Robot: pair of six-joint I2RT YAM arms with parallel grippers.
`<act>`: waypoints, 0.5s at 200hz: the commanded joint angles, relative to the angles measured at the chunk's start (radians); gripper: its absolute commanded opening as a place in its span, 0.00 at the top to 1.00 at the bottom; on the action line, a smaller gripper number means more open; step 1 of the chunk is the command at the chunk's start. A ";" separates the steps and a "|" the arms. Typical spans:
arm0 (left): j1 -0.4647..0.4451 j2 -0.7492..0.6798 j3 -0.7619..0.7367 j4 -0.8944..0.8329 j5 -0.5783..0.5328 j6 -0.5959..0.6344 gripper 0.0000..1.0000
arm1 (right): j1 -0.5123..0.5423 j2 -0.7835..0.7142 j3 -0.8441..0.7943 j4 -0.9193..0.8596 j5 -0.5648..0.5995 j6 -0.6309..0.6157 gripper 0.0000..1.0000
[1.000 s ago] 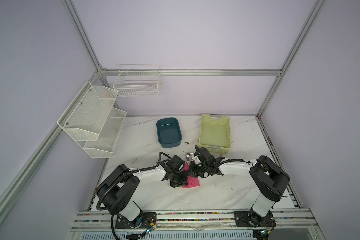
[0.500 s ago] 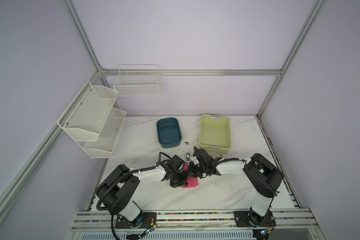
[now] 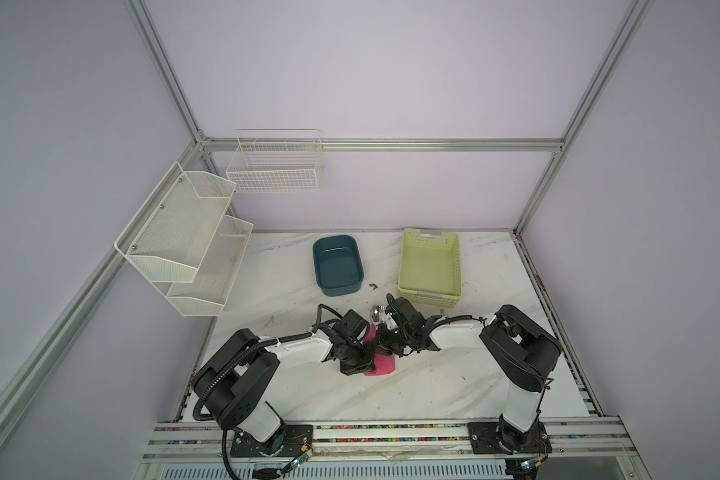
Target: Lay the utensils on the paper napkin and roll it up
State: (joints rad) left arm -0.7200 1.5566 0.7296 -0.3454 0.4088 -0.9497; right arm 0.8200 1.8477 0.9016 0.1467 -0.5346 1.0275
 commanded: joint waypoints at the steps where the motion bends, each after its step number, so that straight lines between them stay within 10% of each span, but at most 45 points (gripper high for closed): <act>1: 0.002 -0.013 0.010 0.013 -0.011 0.006 0.94 | 0.008 0.022 0.006 0.039 0.023 0.020 0.98; 100: 0.010 -0.105 0.047 -0.094 -0.071 0.032 0.93 | 0.007 0.038 -0.008 0.053 0.019 0.014 0.85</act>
State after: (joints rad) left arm -0.7139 1.5326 0.7296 -0.3786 0.3840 -0.9489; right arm 0.8200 1.8690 0.9009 0.1993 -0.5381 1.0355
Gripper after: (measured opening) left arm 0.065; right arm 0.117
